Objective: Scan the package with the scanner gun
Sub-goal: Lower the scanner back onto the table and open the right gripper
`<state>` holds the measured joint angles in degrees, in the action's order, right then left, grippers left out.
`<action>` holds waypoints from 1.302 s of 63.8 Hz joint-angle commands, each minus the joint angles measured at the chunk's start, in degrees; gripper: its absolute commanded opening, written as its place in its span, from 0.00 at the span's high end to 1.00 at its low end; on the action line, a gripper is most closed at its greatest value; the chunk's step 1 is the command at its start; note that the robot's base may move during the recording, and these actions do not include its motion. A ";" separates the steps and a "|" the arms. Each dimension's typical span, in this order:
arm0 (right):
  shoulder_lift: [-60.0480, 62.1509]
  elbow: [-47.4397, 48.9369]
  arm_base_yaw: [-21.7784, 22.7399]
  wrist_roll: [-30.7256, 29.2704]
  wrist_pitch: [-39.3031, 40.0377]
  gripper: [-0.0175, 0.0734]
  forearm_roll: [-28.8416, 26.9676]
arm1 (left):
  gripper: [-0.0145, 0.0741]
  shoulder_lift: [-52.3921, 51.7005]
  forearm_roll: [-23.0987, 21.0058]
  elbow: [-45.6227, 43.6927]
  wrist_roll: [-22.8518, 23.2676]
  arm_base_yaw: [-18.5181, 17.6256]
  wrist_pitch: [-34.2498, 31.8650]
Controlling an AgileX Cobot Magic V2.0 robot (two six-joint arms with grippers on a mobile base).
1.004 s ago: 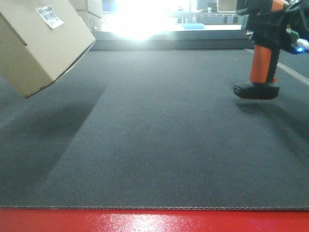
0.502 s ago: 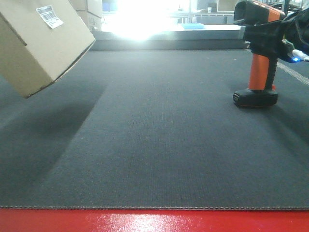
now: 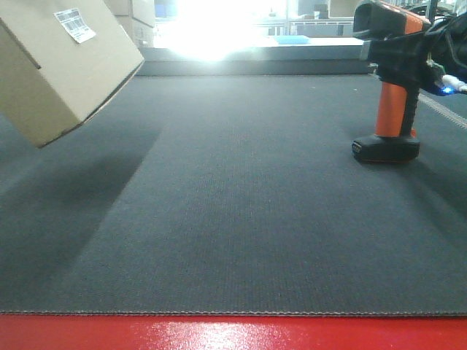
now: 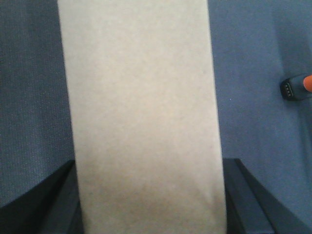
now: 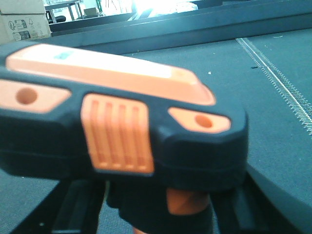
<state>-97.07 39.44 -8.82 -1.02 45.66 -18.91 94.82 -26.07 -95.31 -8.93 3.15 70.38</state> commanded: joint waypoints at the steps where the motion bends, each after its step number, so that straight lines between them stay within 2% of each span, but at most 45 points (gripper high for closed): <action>1: 0.15 0.31 0.02 0.07 -0.78 0.67 0.50 | 0.96 -0.69 -0.81 -0.04 -0.01 -0.23 -0.41; 4: 0.15 0.31 0.02 0.07 -0.90 0.52 0.50 | 0.96 -0.69 -0.81 -0.04 -0.01 -0.23 -0.41; 9: 0.15 0.31 0.02 0.07 -1.17 0.32 0.50 | 0.96 -0.69 -0.81 -0.04 -0.01 -0.23 -0.41; 13: 0.15 0.31 0.02 0.07 -1.83 0.21 0.50 | 0.96 -0.69 -0.81 -0.04 -0.01 -0.23 -0.41; 16: 0.15 0.31 0.02 0.07 -2.63 0.17 0.50 | 0.96 -0.69 -0.81 -0.04 -0.01 -0.23 -0.41; 31: 1.76 0.31 0.02 0.07 -8.28 0.19 0.50 | 0.96 -0.69 -0.81 -0.04 -0.01 -0.23 -0.41; 49: 7.10 0.31 0.24 -3.42 -16.18 0.19 0.50 | 0.96 -0.69 -0.81 -0.04 -0.01 -0.23 -0.41; 67: 12.45 0.31 0.24 -4.70 -28.88 0.19 0.50 | 0.96 -0.69 -0.54 -0.04 -0.01 -0.23 -0.41; 74: 15.02 0.31 0.24 -4.70 -32.67 0.19 0.50 | 0.96 -0.69 1.36 -0.28 -0.01 -0.23 -0.41; 83: 20.30 0.02 0.33 -4.70 -38.50 0.19 0.50 | 0.96 -0.69 6.04 -1.06 0.22 -0.23 -0.41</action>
<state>-79.82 39.55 -8.82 -5.08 9.47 -18.80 94.82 -21.83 -95.44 -8.93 3.15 70.38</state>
